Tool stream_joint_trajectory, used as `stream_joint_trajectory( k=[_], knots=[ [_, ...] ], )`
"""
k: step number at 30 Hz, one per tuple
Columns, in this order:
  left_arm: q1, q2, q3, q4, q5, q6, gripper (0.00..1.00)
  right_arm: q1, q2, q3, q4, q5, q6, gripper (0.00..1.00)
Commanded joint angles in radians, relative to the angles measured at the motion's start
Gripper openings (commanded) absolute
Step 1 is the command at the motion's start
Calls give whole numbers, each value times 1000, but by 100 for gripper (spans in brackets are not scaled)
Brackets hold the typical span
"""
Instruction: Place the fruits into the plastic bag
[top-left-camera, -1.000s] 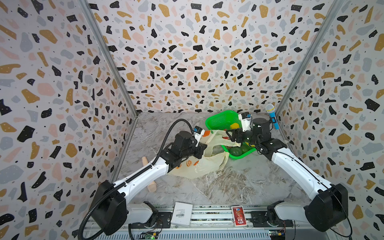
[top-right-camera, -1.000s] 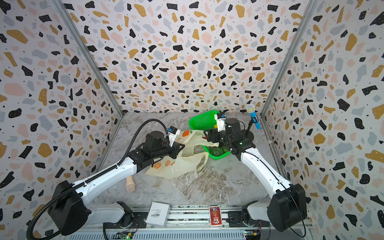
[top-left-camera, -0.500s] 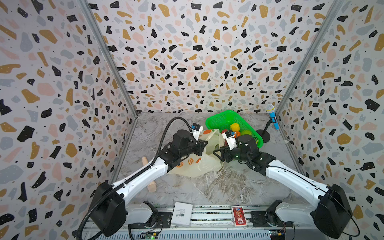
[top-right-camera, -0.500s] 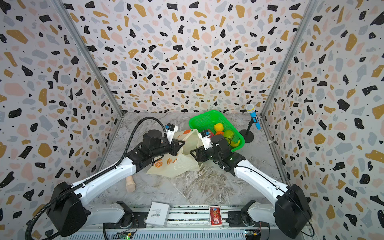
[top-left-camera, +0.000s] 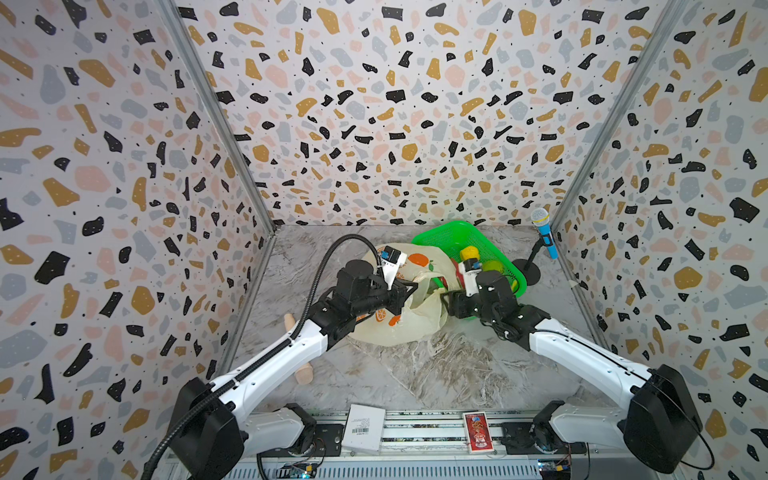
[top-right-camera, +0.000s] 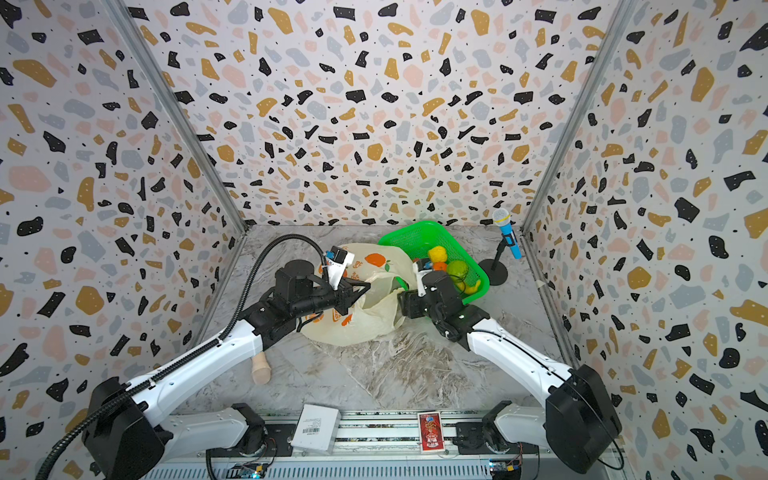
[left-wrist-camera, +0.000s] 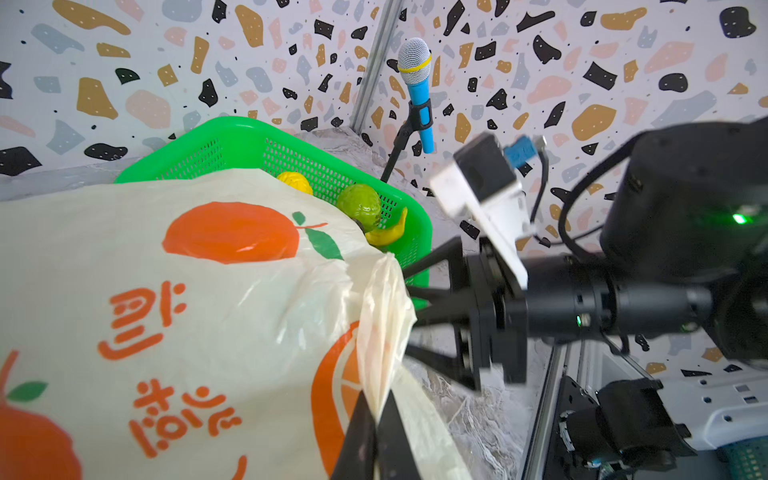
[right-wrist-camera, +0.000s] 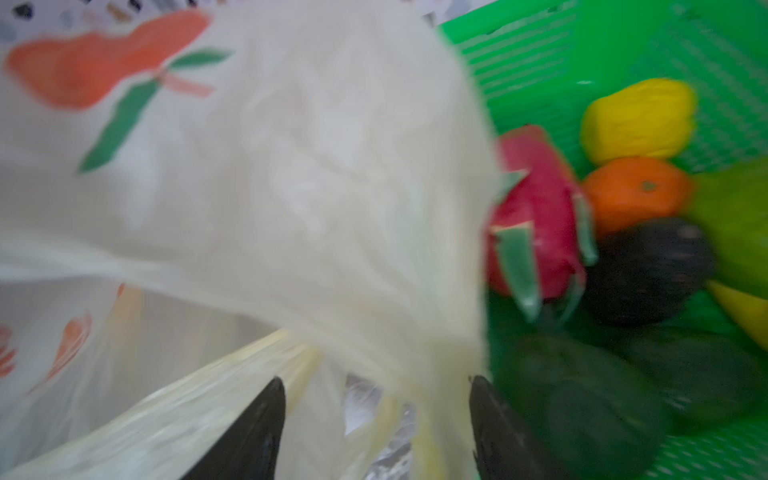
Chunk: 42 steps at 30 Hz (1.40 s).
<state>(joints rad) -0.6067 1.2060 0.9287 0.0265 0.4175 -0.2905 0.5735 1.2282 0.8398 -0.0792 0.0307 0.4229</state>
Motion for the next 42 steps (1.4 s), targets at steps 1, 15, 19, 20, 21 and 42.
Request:
stream_joint_trajectory(
  k=[1, 15, 19, 20, 21, 42],
  knots=[
    [27, -52, 3, -19, 105, 61, 0, -86, -66, -7, -39, 100, 33, 71],
    [53, 11, -20, 67, -142, -121, 0, -162, -240, 15, -127, -168, -85, 75],
    [53, 42, -10, 117, -114, -176, 0, -162, -292, -36, -138, -330, -51, 75],
    [53, 47, -8, 123, -109, -177, 0, -161, -301, -55, -128, -362, -34, 75],
    [53, 49, -7, 123, -111, -177, 0, -162, -307, -74, -116, -387, -19, 75],
    [53, 37, -21, 155, -111, -180, 0, -96, -168, -275, 206, -425, 202, 75]
  ],
)
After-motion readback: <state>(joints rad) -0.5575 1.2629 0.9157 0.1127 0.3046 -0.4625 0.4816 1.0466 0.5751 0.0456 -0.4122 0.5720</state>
